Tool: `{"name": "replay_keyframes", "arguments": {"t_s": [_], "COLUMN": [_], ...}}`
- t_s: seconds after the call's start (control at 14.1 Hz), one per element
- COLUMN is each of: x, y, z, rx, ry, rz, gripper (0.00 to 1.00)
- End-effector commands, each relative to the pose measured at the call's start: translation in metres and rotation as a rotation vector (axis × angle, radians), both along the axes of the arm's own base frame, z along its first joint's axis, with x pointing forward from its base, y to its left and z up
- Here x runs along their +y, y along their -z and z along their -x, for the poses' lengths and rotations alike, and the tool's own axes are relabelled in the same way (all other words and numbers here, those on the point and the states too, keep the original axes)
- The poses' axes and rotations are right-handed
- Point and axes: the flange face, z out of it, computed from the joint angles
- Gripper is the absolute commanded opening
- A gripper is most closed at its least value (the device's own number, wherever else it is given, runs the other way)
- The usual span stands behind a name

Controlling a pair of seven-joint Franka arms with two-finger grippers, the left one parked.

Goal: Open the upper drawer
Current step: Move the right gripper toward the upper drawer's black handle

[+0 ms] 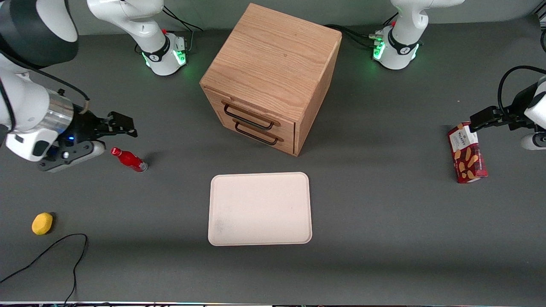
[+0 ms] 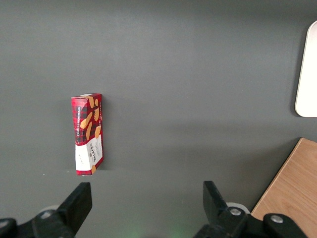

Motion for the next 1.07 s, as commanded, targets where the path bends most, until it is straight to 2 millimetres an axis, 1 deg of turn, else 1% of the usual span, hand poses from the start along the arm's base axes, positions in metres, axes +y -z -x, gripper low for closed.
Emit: {"name": "replay_keyframes", "arguments": {"t_s": [0.0, 0.07, 0.14, 0.21, 0.28, 0.36, 0.5, 0.57, 0.71, 0.78, 1.0], "x": [0.036, 0.055, 0.064, 0.082, 0.103, 0.118, 0.150, 0.168, 0.193, 0.201, 0.234], "y": [-0.006, -0.005, -0.003, -0.002, 0.004, 0.017, 0.034, 0.036, 0.052, 0.059, 0.073], "z": [-0.014, -0.011, -0.011, -0.007, -0.001, 0.000, 0.003, 0.007, 0.011, 0.012, 0.028], "rx": [-0.033, -0.035, -0.041, -0.045, -0.037, -0.015, -0.006, -0.023, -0.020, -0.016, 0.001], "ry": [-0.162, -0.194, -0.204, -0.232, -0.267, -0.289, -0.338, -0.359, -0.389, -0.396, -0.439], "rz": [-0.082, -0.088, -0.094, -0.096, -0.096, -0.097, -0.104, -0.108, -0.110, -0.112, -0.107], "gripper": [1.00, 1.00, 1.00, 1.00, 1.00, 1.00, 1.00, 1.00, 1.00, 1.00, 1.00]}}
